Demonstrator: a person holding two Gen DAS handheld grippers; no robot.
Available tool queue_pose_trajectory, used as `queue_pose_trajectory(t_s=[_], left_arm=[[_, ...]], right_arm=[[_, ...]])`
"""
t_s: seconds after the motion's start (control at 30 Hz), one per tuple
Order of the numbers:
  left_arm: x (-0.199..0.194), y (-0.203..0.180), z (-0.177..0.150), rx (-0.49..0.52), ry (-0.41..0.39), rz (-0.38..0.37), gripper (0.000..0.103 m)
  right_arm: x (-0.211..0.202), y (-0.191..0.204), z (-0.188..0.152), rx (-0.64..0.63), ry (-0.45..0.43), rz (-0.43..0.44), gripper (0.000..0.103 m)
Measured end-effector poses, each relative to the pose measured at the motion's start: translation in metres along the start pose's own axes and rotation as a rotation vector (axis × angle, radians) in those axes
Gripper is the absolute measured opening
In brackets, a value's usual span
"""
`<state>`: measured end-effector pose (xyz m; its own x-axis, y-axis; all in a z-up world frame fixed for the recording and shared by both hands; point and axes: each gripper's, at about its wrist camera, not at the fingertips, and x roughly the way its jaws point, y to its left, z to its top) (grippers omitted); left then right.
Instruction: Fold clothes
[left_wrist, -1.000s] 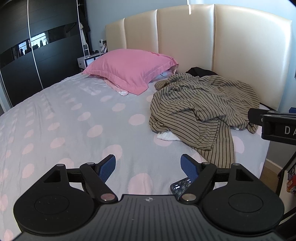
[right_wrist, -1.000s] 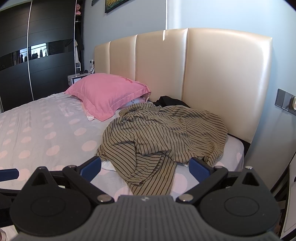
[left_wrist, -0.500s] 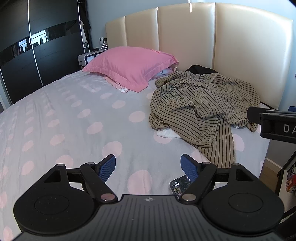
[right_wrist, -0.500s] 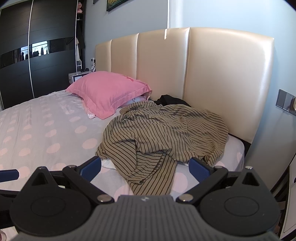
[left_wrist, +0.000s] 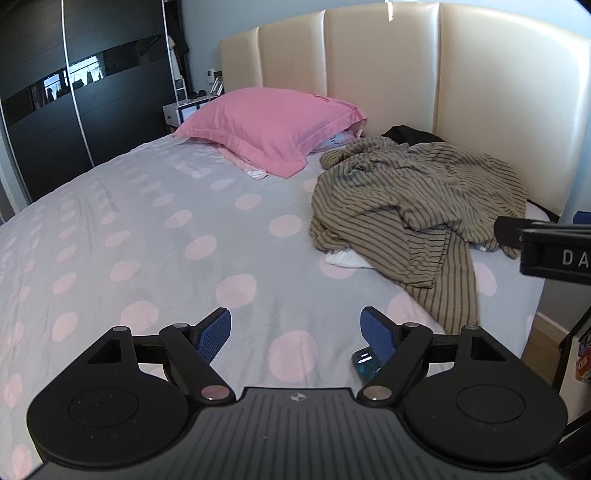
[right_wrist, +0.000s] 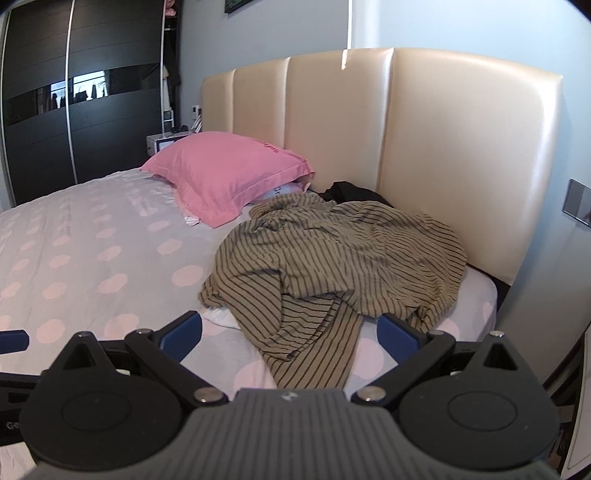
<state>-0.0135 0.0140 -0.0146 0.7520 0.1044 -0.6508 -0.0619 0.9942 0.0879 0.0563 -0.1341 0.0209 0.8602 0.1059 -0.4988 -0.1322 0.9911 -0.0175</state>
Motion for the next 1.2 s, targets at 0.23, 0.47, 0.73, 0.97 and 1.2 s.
queue_pose_trajectory(t_s=[0.23, 0.47, 0.73, 0.97, 1.2], left_arm=[[-0.005, 0.037, -0.008, -0.038, 0.046, 0.059, 0.077], [-0.006, 0.085, -0.022, -0.099, 0.096, 0.129, 0.077], [-0.007, 0.149, -0.060, -0.177, 0.168, 0.237, 0.077], [-0.012, 0.203, -0.102, -0.290, 0.249, 0.319, 0.077], [-0.015, 0.234, -0.143, -0.322, 0.330, 0.362, 0.077]], right_arm=[[0.012, 0.003, 0.012, 0.015, 0.077, 0.145, 0.100], [0.045, 0.015, 0.026, -0.097, 0.176, 0.216, 0.074], [0.124, 0.000, 0.029, -0.123, 0.305, 0.226, 0.066], [0.211, -0.006, 0.009, -0.117, 0.426, 0.226, 0.066], [0.255, -0.005, -0.011, -0.118, 0.525, 0.170, 0.061]])
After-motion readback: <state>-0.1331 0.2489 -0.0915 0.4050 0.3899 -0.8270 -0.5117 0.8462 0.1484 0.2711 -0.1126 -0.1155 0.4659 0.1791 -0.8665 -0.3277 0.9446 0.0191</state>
